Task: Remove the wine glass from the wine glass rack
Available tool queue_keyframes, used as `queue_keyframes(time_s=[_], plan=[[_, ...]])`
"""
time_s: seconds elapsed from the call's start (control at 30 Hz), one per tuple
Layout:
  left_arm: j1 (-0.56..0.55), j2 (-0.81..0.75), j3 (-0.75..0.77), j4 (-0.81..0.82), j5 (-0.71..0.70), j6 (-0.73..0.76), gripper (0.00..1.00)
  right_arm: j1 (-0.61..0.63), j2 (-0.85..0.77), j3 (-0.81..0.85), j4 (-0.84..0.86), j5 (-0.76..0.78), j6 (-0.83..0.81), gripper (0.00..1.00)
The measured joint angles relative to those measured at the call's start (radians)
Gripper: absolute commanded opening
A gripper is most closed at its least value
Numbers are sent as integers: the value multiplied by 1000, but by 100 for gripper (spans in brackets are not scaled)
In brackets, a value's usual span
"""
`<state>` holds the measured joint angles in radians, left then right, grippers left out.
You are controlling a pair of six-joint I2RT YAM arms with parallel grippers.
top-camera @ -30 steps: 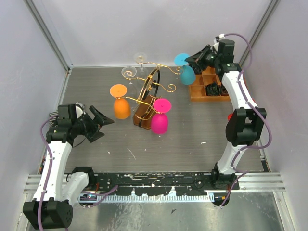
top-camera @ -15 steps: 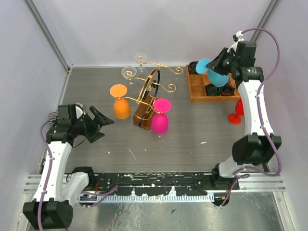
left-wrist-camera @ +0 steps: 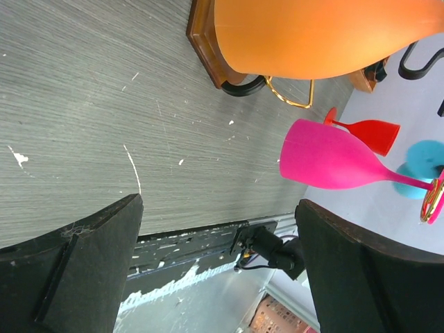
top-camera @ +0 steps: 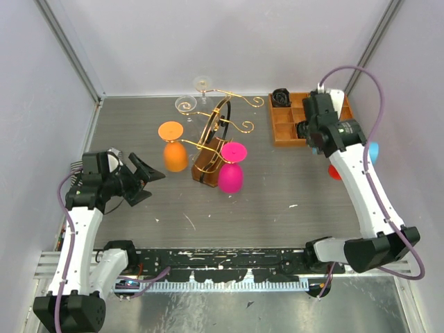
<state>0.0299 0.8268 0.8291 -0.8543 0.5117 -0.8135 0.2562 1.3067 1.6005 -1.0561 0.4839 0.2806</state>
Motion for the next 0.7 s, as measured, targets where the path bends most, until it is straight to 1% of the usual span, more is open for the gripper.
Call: queue_keyframes(time_s=[0.07,0.13,0.3,0.5,0.6,0.7], plan=[[0,-6,-1,1,5,-3,99,9,-3,-87,-57,106,42,1],[0,-11,-3,3,11,-8,99,10,-5,-184,-105,180,93,1],[0,-15,-16,6,22,-12,99,11,-2,-361,-187,275,210,1],[0,-17,-26,10,36,-14,99,34,66,-373,-266,379,354,1],[0,-17,-33,11,40,-17,99,39,139,-374,-296,416,429,1],[0,-17,-34,11,44,-18,99,43,252,-390,-333,471,542,1]])
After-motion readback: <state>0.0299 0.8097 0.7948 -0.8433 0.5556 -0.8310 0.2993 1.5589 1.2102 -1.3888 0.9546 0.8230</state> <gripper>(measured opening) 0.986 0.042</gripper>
